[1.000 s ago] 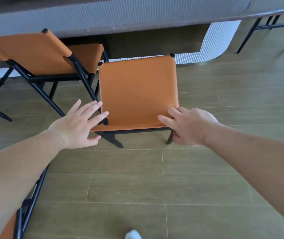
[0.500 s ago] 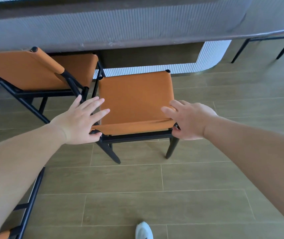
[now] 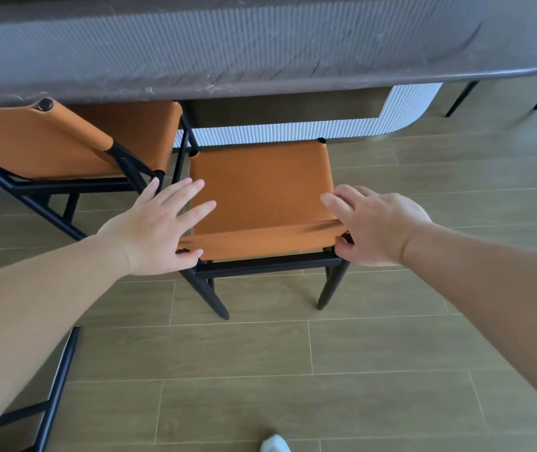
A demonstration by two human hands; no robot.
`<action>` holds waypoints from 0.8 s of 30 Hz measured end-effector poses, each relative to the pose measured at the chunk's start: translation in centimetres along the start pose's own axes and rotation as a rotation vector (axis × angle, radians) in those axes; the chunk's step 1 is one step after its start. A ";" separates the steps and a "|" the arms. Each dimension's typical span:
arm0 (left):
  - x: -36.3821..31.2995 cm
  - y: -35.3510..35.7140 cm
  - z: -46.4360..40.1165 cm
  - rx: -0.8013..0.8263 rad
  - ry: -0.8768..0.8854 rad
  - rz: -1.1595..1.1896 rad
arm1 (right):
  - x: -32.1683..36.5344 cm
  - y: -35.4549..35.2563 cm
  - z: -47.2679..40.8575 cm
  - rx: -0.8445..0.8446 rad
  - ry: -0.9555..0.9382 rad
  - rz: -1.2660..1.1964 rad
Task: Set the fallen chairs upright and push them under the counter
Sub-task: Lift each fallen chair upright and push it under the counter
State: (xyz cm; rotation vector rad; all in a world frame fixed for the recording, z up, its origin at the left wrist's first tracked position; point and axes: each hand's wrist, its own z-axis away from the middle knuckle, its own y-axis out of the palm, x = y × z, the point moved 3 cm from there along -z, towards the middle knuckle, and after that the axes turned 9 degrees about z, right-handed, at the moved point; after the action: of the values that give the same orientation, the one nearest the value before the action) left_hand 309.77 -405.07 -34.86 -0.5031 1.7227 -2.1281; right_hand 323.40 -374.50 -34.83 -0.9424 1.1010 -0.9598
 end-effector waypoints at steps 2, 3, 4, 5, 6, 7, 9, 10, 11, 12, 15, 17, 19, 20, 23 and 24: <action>0.0 -0.4 0.0 -0.007 -0.020 -0.005 | -0.1 0.1 0.0 -0.012 0.010 0.008; -0.1 -0.5 0.0 -0.011 -0.024 -0.009 | 0.0 0.0 0.0 -0.017 0.011 0.012; -0.1 -0.6 0.0 -0.008 -0.026 -0.014 | 0.0 -0.1 -0.1 -0.015 0.013 0.011; -0.1 -0.5 0.1 -0.004 -0.033 -0.018 | 0.0 -0.2 -0.1 -0.015 0.014 0.011; -0.1 -0.5 0.1 -0.002 -0.044 -0.024 | 0.1 -0.2 -0.1 -0.016 0.011 0.013; -0.1 -0.5 0.1 -0.005 -0.054 -0.035 | 0.1 -0.2 -0.1 -0.018 0.007 0.015; -0.1 -0.6 0.1 -0.017 -0.065 -0.057 | 0.1 -0.3 -0.1 -0.019 0.013 0.016; -0.2 -0.6 0.1 -0.025 -0.070 -0.064 | 0.1 -0.3 -0.1 -0.022 0.017 0.018; -0.2 -0.7 0.1 -0.034 -0.079 -0.071 | 0.1 -0.3 -0.1 -0.024 0.018 0.021; -0.2 -0.6 0.1 -0.042 -0.095 -0.075 | 0.1 -0.3 -0.1 -0.023 0.018 0.022; -0.3 -0.5 0.2 -0.082 -0.181 -0.068 | 0.0 -0.2 -0.2 -0.035 0.022 0.027; -0.6 -0.3 0.4 -0.131 -0.235 -0.070 | -0.1 0.0 -0.2 -0.056 0.030 0.047; -1.0 -0.2 0.5 -0.185 -0.280 -0.070 | -0.2 0.3 -0.3 -0.089 0.037 0.081; -1.1 -0.2 0.6 -0.210 -0.298 -0.068 | -0.3 0.5 -0.4 -0.103 0.037 0.098; -0.8 -0.5 0.4 -0.241 -0.303 -0.066 | -0.5 0.9 -0.6 -0.204 -0.001 0.114; -0.6 -0.7 0.3 -0.235 -0.300 -0.063 | -0.8 0.9 -0.6 -0.258 -0.016 0.111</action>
State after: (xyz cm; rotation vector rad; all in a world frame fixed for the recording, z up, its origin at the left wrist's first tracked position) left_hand 310.41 -404.88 -34.15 -0.9021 1.8061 -1.7862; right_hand 322.78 -373.58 -35.61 -1.0827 1.2707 -0.7296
